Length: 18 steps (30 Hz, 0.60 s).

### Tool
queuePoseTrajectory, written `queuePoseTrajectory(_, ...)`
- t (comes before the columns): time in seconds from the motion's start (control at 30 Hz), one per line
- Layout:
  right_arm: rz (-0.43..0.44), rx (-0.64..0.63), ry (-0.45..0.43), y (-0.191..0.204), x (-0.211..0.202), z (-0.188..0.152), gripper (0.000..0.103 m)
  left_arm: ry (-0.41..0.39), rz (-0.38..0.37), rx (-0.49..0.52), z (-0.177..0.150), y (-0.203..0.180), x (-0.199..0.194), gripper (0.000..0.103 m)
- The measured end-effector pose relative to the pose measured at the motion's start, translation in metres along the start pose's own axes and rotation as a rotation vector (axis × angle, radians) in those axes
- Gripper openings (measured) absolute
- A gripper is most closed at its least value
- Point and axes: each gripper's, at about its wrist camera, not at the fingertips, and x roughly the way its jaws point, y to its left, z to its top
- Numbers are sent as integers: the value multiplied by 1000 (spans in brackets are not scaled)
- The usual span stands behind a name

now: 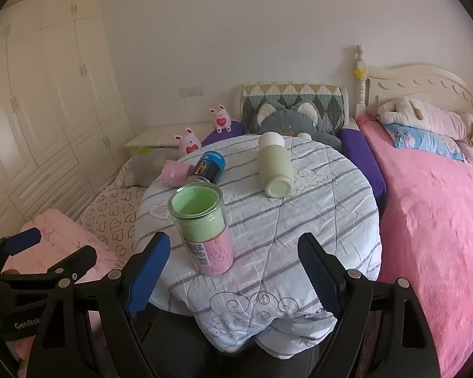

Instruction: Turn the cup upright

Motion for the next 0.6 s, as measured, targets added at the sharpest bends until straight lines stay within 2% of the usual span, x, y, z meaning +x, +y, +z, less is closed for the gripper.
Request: queuePoseTrajectory(0.6,-1,6,20,-2,0,-4,85,-4,-2,6,-4,-4,-3,103)
